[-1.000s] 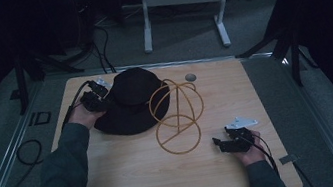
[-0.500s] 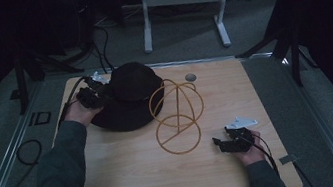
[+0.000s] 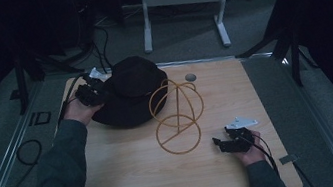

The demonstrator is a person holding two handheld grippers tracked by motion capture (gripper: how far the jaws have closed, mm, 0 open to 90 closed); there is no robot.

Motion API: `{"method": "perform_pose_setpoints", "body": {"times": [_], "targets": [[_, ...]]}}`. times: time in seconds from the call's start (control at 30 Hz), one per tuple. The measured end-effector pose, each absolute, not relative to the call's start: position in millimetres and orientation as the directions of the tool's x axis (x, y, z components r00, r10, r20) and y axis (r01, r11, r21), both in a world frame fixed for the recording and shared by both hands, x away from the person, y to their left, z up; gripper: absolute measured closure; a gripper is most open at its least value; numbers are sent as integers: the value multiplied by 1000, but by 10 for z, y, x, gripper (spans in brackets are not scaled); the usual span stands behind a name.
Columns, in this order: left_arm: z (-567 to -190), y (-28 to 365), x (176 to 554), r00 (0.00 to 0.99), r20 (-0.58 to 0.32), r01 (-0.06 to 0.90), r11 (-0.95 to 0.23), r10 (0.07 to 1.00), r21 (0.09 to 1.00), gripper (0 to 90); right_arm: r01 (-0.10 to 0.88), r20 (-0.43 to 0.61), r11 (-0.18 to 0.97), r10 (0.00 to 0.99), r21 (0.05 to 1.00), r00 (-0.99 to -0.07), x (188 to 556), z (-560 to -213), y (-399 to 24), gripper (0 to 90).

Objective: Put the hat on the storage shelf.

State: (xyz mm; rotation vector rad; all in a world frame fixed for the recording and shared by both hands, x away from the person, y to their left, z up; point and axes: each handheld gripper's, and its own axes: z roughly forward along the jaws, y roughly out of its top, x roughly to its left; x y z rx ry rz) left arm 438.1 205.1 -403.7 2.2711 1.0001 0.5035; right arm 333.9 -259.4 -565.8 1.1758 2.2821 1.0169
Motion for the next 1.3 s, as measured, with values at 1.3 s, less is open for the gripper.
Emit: {"method": "perform_pose_setpoints", "body": {"times": [1.3], "targets": [[-3855, 2352, 4296, 643, 5, 513, -435, 766, 740, 888, 540, -5, 389, 815, 746, -580, 3340, -5659, -2594, 289]]}}
